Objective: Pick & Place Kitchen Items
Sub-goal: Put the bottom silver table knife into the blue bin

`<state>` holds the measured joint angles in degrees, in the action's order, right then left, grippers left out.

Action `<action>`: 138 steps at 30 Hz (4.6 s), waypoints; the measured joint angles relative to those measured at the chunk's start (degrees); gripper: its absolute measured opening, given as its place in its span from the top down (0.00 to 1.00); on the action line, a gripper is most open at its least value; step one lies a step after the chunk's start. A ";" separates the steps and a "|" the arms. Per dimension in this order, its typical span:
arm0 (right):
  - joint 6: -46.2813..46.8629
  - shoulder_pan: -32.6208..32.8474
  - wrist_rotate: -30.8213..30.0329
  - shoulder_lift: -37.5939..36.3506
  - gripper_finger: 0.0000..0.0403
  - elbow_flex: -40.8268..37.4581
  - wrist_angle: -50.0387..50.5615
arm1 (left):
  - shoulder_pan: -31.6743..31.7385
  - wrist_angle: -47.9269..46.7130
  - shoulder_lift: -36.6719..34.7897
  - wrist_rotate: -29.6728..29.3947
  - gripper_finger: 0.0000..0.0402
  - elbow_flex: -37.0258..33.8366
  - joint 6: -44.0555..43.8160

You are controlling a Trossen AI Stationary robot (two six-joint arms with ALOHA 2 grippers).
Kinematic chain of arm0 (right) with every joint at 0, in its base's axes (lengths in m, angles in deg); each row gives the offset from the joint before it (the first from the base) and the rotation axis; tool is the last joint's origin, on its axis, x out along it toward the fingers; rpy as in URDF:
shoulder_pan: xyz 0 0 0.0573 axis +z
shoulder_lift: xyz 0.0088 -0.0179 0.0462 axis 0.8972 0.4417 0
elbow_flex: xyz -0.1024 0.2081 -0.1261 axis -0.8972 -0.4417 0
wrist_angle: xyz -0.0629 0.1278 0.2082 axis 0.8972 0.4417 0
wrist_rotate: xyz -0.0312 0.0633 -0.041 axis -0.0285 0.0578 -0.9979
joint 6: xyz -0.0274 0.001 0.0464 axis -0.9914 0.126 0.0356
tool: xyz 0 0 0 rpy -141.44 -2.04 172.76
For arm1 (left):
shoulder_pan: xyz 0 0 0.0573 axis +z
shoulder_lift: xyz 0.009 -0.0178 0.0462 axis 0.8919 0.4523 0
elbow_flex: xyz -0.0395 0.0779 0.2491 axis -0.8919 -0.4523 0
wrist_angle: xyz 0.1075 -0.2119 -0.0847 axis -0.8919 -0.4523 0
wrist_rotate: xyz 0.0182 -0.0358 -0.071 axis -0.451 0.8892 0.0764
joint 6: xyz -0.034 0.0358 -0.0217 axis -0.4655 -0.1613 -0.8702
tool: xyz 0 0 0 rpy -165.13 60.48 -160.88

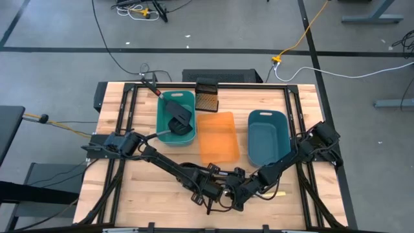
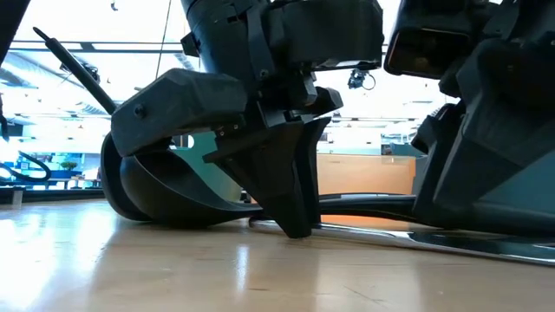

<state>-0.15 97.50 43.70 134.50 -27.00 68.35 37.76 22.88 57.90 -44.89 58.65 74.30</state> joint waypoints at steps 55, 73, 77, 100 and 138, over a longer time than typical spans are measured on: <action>3.21 -3.40 11.59 0.51 0.97 0.13 2.06 | -4.93 -0.40 -0.20 -13.28 0.99 0.15 -0.22; 2.20 -1.93 7.15 0.51 0.99 0.36 2.82 | -4.89 -5.53 -0.14 -9.09 0.86 4.16 -1.09; 1.62 -1.28 5.31 0.51 1.00 2.77 8.48 | -4.89 -7.49 -0.11 -7.11 0.75 7.64 -1.72; -0.44 -0.57 2.73 0.64 1.00 5.86 14.77 | 0.00 -6.65 -0.07 4.41 0.59 4.21 -6.40; -4.97 2.31 -9.17 -6.10 0.74 5.96 13.70 | -2.90 -21.71 -0.07 -11.85 0.94 10.08 -10.45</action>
<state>-5.12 99.81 34.53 128.40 -21.04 82.05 34.86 1.17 57.84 -56.74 68.73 63.85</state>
